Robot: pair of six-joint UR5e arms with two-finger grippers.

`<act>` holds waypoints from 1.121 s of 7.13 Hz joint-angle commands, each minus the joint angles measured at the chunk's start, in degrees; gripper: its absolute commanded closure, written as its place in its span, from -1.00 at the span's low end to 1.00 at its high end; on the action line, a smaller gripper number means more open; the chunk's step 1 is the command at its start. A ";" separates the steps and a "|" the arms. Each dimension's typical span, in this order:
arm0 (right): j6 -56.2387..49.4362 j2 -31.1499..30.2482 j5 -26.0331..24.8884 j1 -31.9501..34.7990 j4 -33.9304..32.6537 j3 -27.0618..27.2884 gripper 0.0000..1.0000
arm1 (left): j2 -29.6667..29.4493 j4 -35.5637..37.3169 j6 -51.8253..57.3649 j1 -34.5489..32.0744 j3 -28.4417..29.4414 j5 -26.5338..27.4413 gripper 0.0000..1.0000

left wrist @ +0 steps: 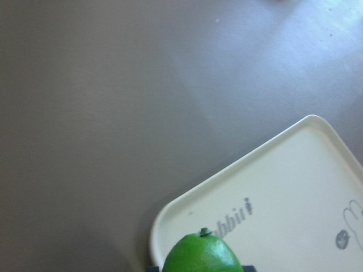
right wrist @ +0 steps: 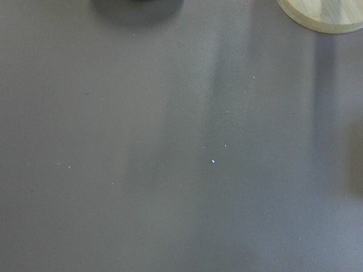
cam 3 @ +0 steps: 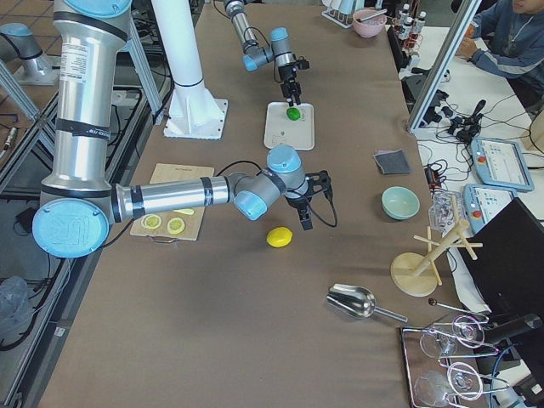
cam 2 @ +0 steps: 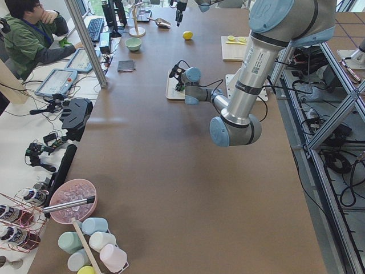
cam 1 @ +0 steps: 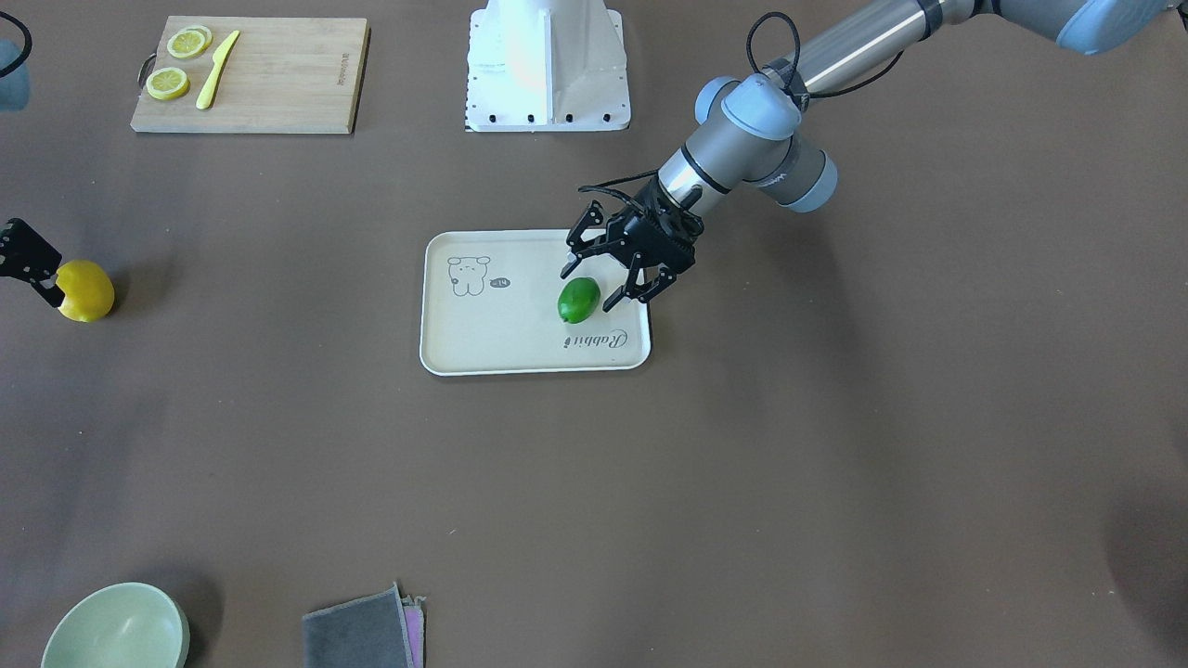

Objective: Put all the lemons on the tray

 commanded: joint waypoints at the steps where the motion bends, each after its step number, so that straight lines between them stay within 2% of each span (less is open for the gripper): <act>1: -0.26 0.00 0.03 0.00 0.00 -0.03 -1.00 | 0.34 0.63 -0.09 -6.42 -2.25 -4.01 -0.96; 3: -3.23 -1.05 -0.23 -2.09 0.09 0.06 -1.00 | 4.02 0.46 4.18 -21.95 -2.18 -29.51 -0.95; 4: -5.95 -3.49 -0.15 -3.33 0.09 -0.02 -1.00 | 6.47 0.37 7.88 -26.03 -2.18 -33.72 -0.95; 7: -5.63 -6.15 -0.32 -9.03 0.09 -0.90 -1.00 | 7.55 0.37 8.79 -27.39 -2.26 -33.76 -0.95; 8: -6.06 -4.76 -0.15 -9.66 0.26 -4.47 -1.00 | 7.55 0.28 8.79 -27.39 -2.26 -33.76 -0.95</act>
